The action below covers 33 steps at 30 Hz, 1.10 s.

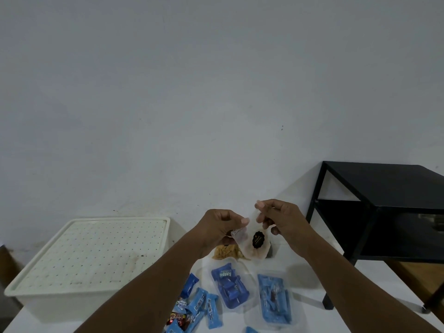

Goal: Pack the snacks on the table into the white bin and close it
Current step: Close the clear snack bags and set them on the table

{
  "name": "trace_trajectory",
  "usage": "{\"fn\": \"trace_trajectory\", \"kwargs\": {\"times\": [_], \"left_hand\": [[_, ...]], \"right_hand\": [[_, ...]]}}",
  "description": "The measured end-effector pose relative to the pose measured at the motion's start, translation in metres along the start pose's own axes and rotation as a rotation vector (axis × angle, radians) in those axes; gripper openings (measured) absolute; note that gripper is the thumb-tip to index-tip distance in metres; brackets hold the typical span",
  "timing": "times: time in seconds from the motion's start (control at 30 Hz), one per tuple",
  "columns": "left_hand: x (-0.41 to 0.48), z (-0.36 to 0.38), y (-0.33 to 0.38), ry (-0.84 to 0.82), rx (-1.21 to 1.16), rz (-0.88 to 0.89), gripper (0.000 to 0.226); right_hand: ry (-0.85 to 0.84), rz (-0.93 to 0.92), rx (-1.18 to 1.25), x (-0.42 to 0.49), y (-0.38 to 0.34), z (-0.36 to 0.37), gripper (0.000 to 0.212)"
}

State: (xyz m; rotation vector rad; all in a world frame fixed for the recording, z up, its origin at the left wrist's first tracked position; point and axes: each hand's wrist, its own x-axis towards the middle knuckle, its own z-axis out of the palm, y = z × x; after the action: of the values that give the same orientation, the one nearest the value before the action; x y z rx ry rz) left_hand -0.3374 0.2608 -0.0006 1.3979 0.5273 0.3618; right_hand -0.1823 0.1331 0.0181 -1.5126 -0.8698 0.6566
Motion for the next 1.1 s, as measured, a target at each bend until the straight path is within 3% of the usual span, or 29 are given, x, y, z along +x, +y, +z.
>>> {"fn": "trace_trajectory", "kwargs": {"times": [0.17, 0.43, 0.57, 0.77, 0.97, 1.1], "left_hand": [[0.006, 0.009, -0.008, 0.021, -0.002, 0.023, 0.024], [0.015, 0.018, -0.013, 0.075, -0.037, -0.020, 0.030], [0.029, 0.027, -0.017, 0.129, 0.011, 0.000, 0.030], [0.052, 0.025, -0.038, 0.334, 0.094, 0.045, 0.037], [0.078, 0.045, -0.076, 0.059, 0.300, 0.013, 0.020], [0.113, 0.055, -0.097, 0.206, 0.388, 0.012, 0.024]], "right_hand": [[0.004, 0.051, 0.105, 0.002, 0.014, 0.002, 0.019], [-0.039, 0.090, 0.225, 0.008, 0.023, -0.011, 0.021], [0.034, 0.115, 0.261, 0.016, 0.029, -0.021, 0.016], [0.163, 0.233, 0.388, 0.043, 0.042, -0.051, 0.011], [0.158, 0.336, 0.406, 0.072, 0.066, -0.068, 0.010], [0.115, 0.393, 0.382, 0.093, 0.091, -0.077, 0.010]]}}
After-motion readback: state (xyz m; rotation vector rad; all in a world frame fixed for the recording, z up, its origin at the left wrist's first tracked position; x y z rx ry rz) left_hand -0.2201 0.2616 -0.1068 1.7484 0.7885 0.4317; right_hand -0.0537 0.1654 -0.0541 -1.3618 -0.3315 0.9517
